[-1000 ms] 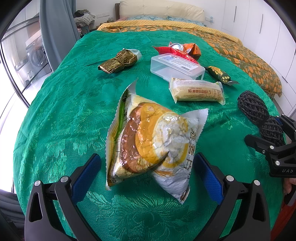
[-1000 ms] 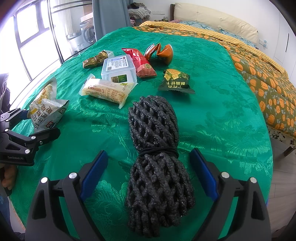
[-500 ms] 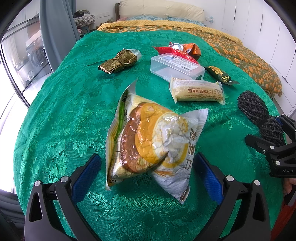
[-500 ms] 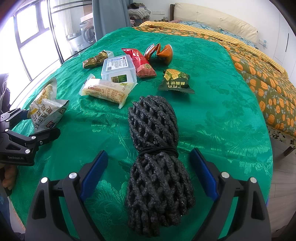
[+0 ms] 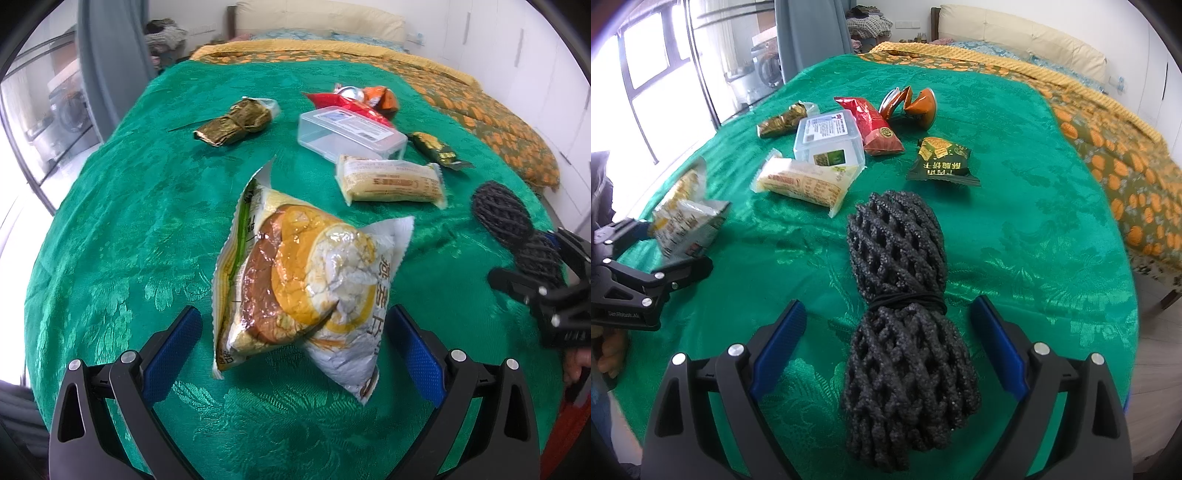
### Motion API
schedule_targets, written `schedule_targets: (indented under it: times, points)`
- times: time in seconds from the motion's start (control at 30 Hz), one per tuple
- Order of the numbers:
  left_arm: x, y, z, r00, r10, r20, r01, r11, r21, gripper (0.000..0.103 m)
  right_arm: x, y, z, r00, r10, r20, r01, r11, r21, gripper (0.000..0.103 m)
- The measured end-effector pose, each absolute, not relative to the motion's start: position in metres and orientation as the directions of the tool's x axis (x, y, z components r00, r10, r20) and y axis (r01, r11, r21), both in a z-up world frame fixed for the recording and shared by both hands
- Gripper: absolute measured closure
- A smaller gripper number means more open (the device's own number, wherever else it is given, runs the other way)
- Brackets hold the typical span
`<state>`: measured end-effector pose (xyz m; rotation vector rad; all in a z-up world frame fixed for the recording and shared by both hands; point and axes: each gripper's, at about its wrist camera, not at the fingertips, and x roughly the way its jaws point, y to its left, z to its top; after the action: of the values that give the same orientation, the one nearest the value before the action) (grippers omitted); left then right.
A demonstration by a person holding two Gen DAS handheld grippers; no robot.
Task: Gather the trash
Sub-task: 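Close the right gripper on the mesh net while the left grasps the bread packet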
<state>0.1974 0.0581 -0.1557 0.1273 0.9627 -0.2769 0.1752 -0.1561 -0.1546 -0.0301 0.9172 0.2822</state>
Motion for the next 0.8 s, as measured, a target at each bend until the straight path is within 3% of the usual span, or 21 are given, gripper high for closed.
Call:
schedule_targets:
  times: [0.17, 0.3, 0.33, 0.37, 0.4, 0.43, 0.53, 0.57, 0.7, 0.8]
  points:
    - [0.196, 0.064, -0.149, 0.498, -0.281, -0.820, 0.334, 0.935, -0.117, 0.004, 0.184, -0.177, -0.133, 0.493, 0.313, -0.812, -0.266, 0.943, 0.202, 0.014]
    - [0.202, 0.044, -0.149, 0.513, -0.205, -0.833, 0.331, 0.943, -0.028, 0.004, 0.203, -0.171, -0.126, 0.415, 0.313, -0.854, -0.296, 0.934, 0.198, 0.015]
    - [0.203, 0.041, -0.149, 0.522, -0.186, -0.832, 0.324, 0.946, -0.008, 0.004, 0.206, -0.170, -0.126, 0.412, 0.307, -0.858, -0.294, 0.936, 0.193, 0.022]
    - [0.205, 0.037, -0.148, 0.539, -0.152, -0.828, 0.310, 0.950, 0.027, 0.004, 0.208, -0.168, -0.127, 0.410, 0.304, -0.860, -0.305, 0.934, 0.185, 0.042]
    - [0.207, 0.036, -0.147, 0.549, -0.131, -0.826, 0.302, 0.952, 0.049, 0.005, 0.209, -0.166, -0.130, 0.393, 0.305, -0.868, -0.324, 0.929, 0.180, 0.051]
    - [0.208, 0.036, -0.146, 0.556, -0.113, -0.824, 0.294, 0.953, 0.067, 0.008, 0.210, -0.166, -0.133, 0.379, 0.306, -0.873, -0.330, 0.927, 0.181, 0.064]
    - [0.211, 0.038, -0.143, 0.545, -0.111, -0.831, 0.287, 0.956, 0.060, 0.043, 0.204, -0.179, -0.129, 0.403, 0.333, -0.852, -0.304, 0.927, 0.219, 0.068]
    - [0.210, 0.040, -0.141, 0.547, -0.117, -0.829, 0.282, 0.958, 0.051, 0.048, 0.199, -0.187, -0.124, 0.419, 0.355, -0.836, -0.293, 0.924, 0.245, 0.068]
    - [0.199, 0.033, -0.127, 0.565, -0.138, -0.813, 0.274, 0.961, 0.028, 0.051, 0.175, -0.233, -0.102, 0.480, 0.402, -0.780, -0.264, 0.914, 0.309, 0.068]
    - [0.184, 0.007, -0.110, 0.554, -0.232, -0.799, 0.326, 0.944, -0.048, 0.052, 0.158, -0.285, -0.093, 0.535, 0.352, -0.768, -0.210, 0.936, 0.282, 0.068]
